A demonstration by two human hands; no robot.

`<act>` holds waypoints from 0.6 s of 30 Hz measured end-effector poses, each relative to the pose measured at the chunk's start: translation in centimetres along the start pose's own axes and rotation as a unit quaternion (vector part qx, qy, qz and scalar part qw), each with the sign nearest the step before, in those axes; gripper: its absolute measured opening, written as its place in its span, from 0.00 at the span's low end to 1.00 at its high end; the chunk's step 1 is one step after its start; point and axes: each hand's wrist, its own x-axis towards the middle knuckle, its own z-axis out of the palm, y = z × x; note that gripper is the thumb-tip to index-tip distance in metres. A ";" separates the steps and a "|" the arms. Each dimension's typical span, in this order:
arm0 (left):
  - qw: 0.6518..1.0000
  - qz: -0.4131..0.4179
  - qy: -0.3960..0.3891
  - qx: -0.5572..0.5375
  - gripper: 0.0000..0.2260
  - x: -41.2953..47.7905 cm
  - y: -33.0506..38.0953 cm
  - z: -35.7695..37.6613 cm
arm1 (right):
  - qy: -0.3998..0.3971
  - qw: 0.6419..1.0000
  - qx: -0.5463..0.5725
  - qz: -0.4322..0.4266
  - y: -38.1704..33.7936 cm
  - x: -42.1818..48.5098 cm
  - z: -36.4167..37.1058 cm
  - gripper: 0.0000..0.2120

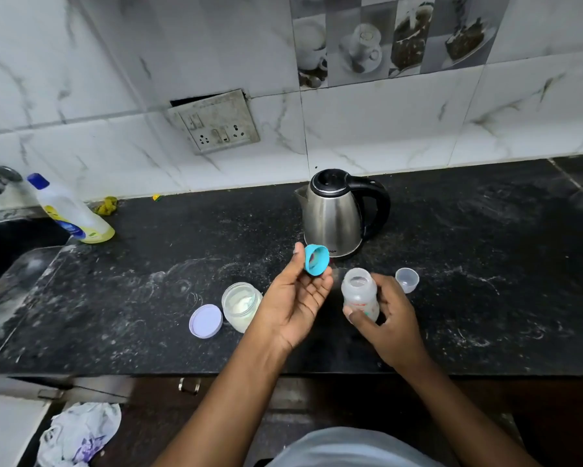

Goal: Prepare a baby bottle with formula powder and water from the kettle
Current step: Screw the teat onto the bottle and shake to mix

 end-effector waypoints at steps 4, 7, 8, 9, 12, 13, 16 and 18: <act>0.980 0.128 -0.079 0.133 0.14 -0.9 -0.1 1.5 | 0.004 1.000 0.019 -0.023 -3.5 0.7 0.4 0.23; 0.946 0.198 -0.118 0.229 0.12 -1.4 0.2 2.3 | 0.030 0.999 0.027 -0.024 -5.1 0.9 0.4 0.23; 0.933 0.219 -0.122 0.257 0.10 -1.5 0.4 2.6 | 0.036 0.999 0.028 -0.024 -5.5 1.0 0.4 0.23; 0.920 0.239 -0.126 0.283 0.09 -1.7 0.5 2.7 | 0.040 0.999 0.024 -0.026 -5.8 1.0 0.4 0.23; 0.895 0.270 -0.130 0.332 0.08 -2.0 0.6 3.2 | 0.061 0.997 -0.032 -0.047 -6.1 1.0 0.1 0.24; 0.889 0.277 -0.127 0.341 0.08 -2.1 0.6 3.3 | 0.070 0.995 -0.053 -0.056 -6.1 1.0 0.1 0.24; 0.874 0.294 -0.110 0.370 0.09 -2.1 0.4 3.6 | 0.094 0.985 -0.115 -0.086 -6.1 0.9 0.1 0.26; 0.867 0.296 -0.107 0.387 0.09 -2.0 0.5 3.6 | 0.103 0.980 -0.138 -0.103 -6.2 0.8 0.2 0.26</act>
